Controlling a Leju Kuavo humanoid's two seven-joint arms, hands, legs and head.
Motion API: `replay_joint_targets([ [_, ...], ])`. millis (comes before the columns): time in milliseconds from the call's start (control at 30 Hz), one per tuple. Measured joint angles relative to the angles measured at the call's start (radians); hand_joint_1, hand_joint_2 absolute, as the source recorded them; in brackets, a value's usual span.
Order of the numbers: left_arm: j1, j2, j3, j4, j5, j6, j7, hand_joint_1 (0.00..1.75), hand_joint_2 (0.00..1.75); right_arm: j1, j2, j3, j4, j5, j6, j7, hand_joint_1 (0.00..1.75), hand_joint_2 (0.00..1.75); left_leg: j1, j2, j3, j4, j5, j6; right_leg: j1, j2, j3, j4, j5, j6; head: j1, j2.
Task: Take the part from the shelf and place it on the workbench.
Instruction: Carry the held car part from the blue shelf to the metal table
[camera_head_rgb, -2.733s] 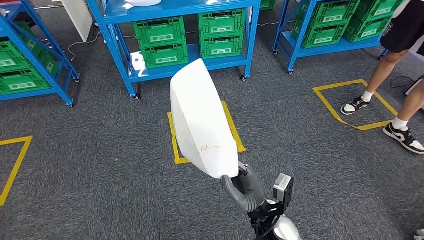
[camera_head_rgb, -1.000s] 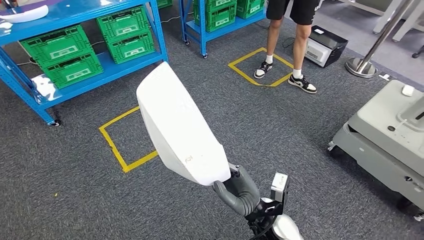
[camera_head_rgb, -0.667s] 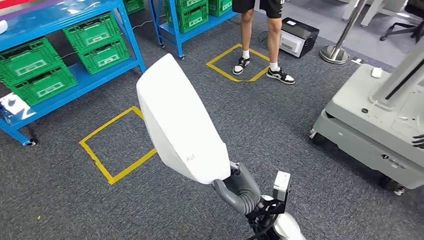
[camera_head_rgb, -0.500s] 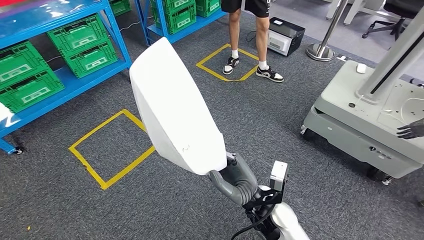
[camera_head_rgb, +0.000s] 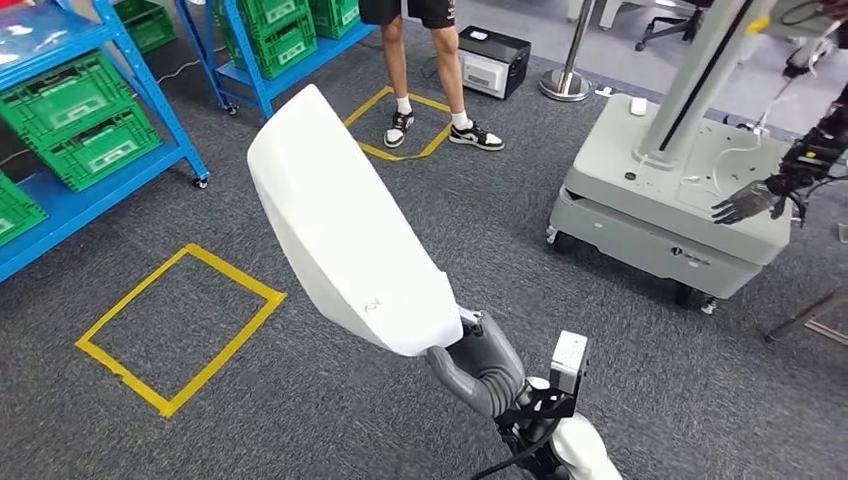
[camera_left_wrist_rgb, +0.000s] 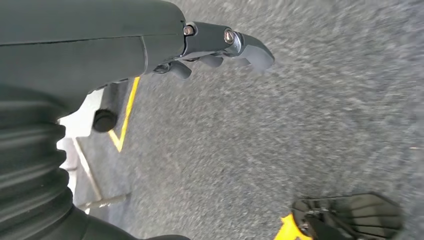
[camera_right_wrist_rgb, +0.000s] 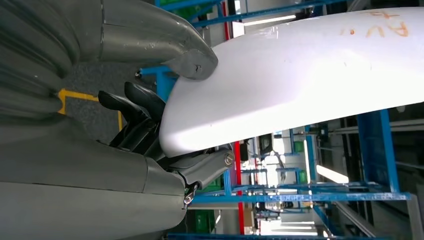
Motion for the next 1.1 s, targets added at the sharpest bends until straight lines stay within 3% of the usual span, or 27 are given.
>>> replay_joint_targets([
  [67, -0.004, -0.001, 0.0, -0.002, 0.0, 0.002, -0.009, 0.0, 1.75, 0.004, 0.002, -0.002, 0.003, -0.002, 0.002, -0.006, 1.75, 1.75, 0.002, 0.008, 0.011, -0.001, -0.005, -0.012, -0.001, 0.025, 0.0, -0.005, 0.004, -0.015, 0.0, 0.0],
  [133, -0.006, -0.002, 0.0, -0.004, -0.002, 0.002, -0.014, 0.0, 1.75, 0.003, 0.006, -0.004, 0.008, -0.006, 0.005, -0.009, 1.75, 1.75, 0.007, -0.037, -0.004, 0.044, -0.04, -0.022, -0.007, 0.048, 0.002, -0.011, 0.011, -0.029, -0.002, 0.0],
  [200, -0.005, -0.002, 0.0, -0.004, -0.009, -0.001, -0.01, 0.0, 1.75, 0.002, 0.012, -0.005, 0.013, -0.004, 0.007, -0.012, 1.75, 1.75, 0.008, -0.097, -0.062, 0.168, -0.105, -0.026, -0.007, 0.071, 0.001, -0.012, 0.014, -0.038, -0.003, 0.0],
  [233, -0.004, -0.001, 0.0, -0.003, -0.015, -0.004, -0.004, 0.0, 1.75, 0.003, 0.014, -0.005, 0.014, -0.001, 0.006, -0.012, 1.75, 1.75, 0.008, -0.109, -0.095, 0.232, -0.129, -0.026, -0.005, 0.085, 0.0, -0.012, 0.014, -0.04, -0.004, 0.0],
  [267, -0.003, 0.0, 0.0, -0.002, -0.022, -0.008, 0.005, 0.0, 1.75, 0.005, 0.016, -0.005, 0.015, 0.0, 0.005, -0.012, 1.75, 1.75, 0.008, -0.114, -0.118, 0.272, -0.135, -0.025, -0.003, 0.1, 0.0, -0.011, 0.014, -0.041, -0.003, 0.0],
  [300, -0.002, 0.001, 0.0, -0.002, -0.027, -0.012, 0.013, 0.0, 1.75, 0.007, 0.016, -0.005, 0.016, 0.001, 0.003, -0.01, 1.75, 1.75, 0.008, -0.116, -0.124, 0.273, -0.119, -0.022, -0.002, 0.115, 0.0, -0.01, 0.014, -0.041, -0.004, 0.0],
  [367, -0.002, 0.003, 0.0, -0.001, -0.035, -0.017, 0.023, 0.0, 1.75, 0.009, 0.017, -0.006, 0.016, -0.001, -0.001, -0.005, 1.75, 1.75, 0.007, -0.131, -0.086, 0.17, -0.044, -0.013, 0.0, 0.144, 0.0, -0.008, 0.015, -0.04, -0.004, 0.0],
  [400, -0.003, 0.004, 0.0, -0.001, -0.037, -0.019, 0.026, 0.0, 1.75, 0.01, 0.017, -0.007, 0.015, -0.002, -0.003, -0.003, 1.75, 1.75, 0.007, -0.154, -0.059, 0.101, -0.012, -0.007, 0.001, 0.156, -0.001, -0.006, 0.015, -0.038, -0.004, 0.0],
  [467, -0.004, 0.008, 0.0, -0.001, -0.039, -0.019, 0.033, 0.0, 1.75, 0.014, 0.023, -0.011, 0.015, -0.001, -0.004, -0.002, 1.75, 1.75, 0.004, -0.188, -0.026, 0.016, 0.017, 0.0, 0.0, 0.179, -0.006, -0.003, 0.016, -0.028, -0.003, 0.0],
  [500, -0.005, 0.009, 0.0, -0.001, -0.04, -0.02, 0.037, 0.0, 1.75, 0.019, 0.025, -0.012, 0.013, 0.001, -0.005, -0.002, 1.75, 1.75, 0.002, -0.193, -0.024, 0.007, 0.014, 0.002, -0.002, 0.189, -0.009, -0.004, 0.018, -0.021, -0.004, 0.0],
  [567, -0.006, 0.01, 0.0, -0.001, -0.043, -0.021, 0.044, 0.0, 1.75, 0.03, 0.029, -0.017, 0.009, 0.005, -0.006, -0.002, 1.75, 1.75, 0.001, -0.168, -0.017, -0.002, 0.021, 0.011, -0.005, 0.199, -0.013, -0.006, 0.022, -0.007, -0.004, 0.0],
  [633, -0.006, 0.009, 0.0, -0.001, -0.047, -0.021, 0.049, 0.0, 1.75, 0.036, 0.029, -0.024, 0.004, 0.007, -0.006, -0.002, 1.75, 1.75, 0.006, -0.143, -0.008, -0.014, 0.03, 0.023, -0.001, 0.155, -0.035, 0.033, -0.001, 0.0, -0.001, 0.0],
  [700, -0.004, 0.009, 0.0, -0.001, -0.049, -0.021, 0.049, 0.0, 1.75, 0.035, 0.03, -0.029, 0.003, 0.007, -0.006, 0.0, 1.75, 1.75, 0.007, -0.116, -0.007, -0.018, 0.032, 0.03, 0.0, 0.097, -0.091, 0.145, -0.062, 0.005, 0.002, 0.0],
  [767, -0.002, 0.01, 0.0, -0.001, -0.05, -0.02, 0.042, 0.0, 1.75, 0.036, 0.03, -0.033, 0.003, 0.005, -0.006, 0.004, 1.75, 1.75, 0.007, -0.085, -0.008, -0.016, 0.029, 0.031, -0.006, 0.079, -0.146, 0.255, -0.103, 0.013, 0.002, 0.0],
  [800, -0.002, 0.01, 0.0, -0.001, -0.05, -0.019, 0.038, 0.0, 1.75, 0.037, 0.03, -0.036, 0.003, 0.004, -0.006, 0.006, 1.75, 1.75, 0.008, -0.071, -0.007, -0.015, 0.026, 0.029, -0.01, 0.075, -0.15, 0.266, -0.097, 0.017, 0.002, 0.0],
  [833, -0.003, 0.01, 0.0, -0.001, -0.05, -0.019, 0.035, 0.0, 1.75, 0.038, 0.03, -0.039, 0.003, 0.004, -0.005, 0.008, 1.75, 1.75, 0.009, -0.057, -0.006, -0.012, 0.023, 0.026, -0.013, 0.069, -0.134, 0.237, -0.075, 0.02, 0.002, 0.0],
  [900, -0.005, 0.01, 0.0, -0.002, -0.05, -0.018, 0.031, 0.0, 1.75, 0.037, 0.03, -0.043, 0.003, 0.005, -0.004, 0.01, 1.75, 1.75, 0.011, -0.033, -0.004, -0.003, 0.013, 0.014, -0.016, 0.034, -0.062, 0.108, -0.02, 0.023, 0.002, 0.0],
  [967, -0.007, 0.013, 0.0, -0.002, -0.053, -0.018, 0.029, 0.0, 1.75, 0.038, 0.032, -0.045, 0.001, 0.008, -0.002, 0.01, 1.75, 1.75, 0.009, -0.014, -0.003, 0.007, -0.002, -0.001, -0.014, 0.005, -0.018, 0.024, 0.002, 0.014, 0.001, 0.0],
  [1000, -0.008, 0.015, -0.001, -0.003, -0.056, -0.018, 0.028, 0.0, 1.75, 0.038, 0.033, -0.046, 0.0, 0.009, -0.001, 0.01, 1.75, 1.75, 0.007, -0.006, 0.0, 0.007, -0.007, -0.009, -0.012, 0.003, -0.014, 0.016, -0.001, 0.006, 0.001, 0.0],
  [1067, -0.011, 0.015, -0.001, -0.004, -0.061, -0.017, 0.025, 0.0, 1.75, 0.038, 0.034, -0.046, -0.002, 0.01, 0.001, 0.011, 1.75, 1.75, 0.01, 0.009, 0.013, 0.001, -0.011, -0.022, -0.011, 0.027, -0.015, 0.015, -0.001, -0.008, -0.001, 0.0],
  [1100, -0.013, 0.014, -0.001, -0.005, -0.062, -0.017, 0.023, 0.0, 1.75, 0.038, 0.034, -0.047, -0.002, 0.011, 0.001, 0.01, 1.75, 1.75, 0.012, -0.002, 0.016, 0.005, -0.019, -0.027, -0.012, 0.038, -0.014, 0.012, 0.001, -0.015, -0.001, 0.0],
])
